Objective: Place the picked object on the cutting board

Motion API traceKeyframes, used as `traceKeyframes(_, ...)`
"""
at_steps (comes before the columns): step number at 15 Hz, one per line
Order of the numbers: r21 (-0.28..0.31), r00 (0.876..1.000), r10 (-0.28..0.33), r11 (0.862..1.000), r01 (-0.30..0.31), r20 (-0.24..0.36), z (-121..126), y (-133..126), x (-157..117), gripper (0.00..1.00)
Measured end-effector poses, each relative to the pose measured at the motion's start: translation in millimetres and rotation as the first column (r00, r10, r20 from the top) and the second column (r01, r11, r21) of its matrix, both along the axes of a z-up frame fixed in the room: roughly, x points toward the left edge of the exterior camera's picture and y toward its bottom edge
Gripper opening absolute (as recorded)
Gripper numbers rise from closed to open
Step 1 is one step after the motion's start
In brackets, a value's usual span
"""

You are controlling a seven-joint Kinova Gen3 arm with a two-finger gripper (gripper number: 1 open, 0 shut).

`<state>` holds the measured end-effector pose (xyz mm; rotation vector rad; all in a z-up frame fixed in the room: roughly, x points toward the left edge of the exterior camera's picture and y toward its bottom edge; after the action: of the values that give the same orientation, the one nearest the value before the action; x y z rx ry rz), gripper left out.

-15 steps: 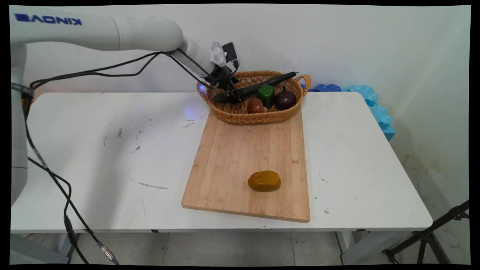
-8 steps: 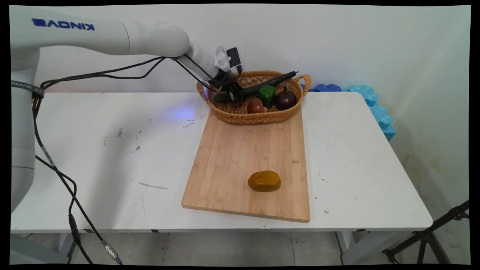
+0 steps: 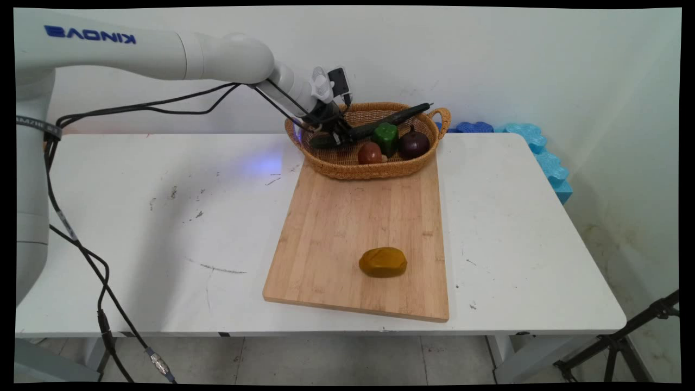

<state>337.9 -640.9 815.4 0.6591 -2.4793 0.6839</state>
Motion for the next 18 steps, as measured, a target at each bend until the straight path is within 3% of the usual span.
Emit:
traceKeyframes(9, -0.041, 0.993, 0.047, 0.998, -0.052, -0.11, 42.9, 9.6, 9.7, 0.0)
traceKeyframes(18, -0.081, 0.981, -0.004, 0.997, -0.012, -0.195, 97.2, 44.1, 10.4, 0.0)
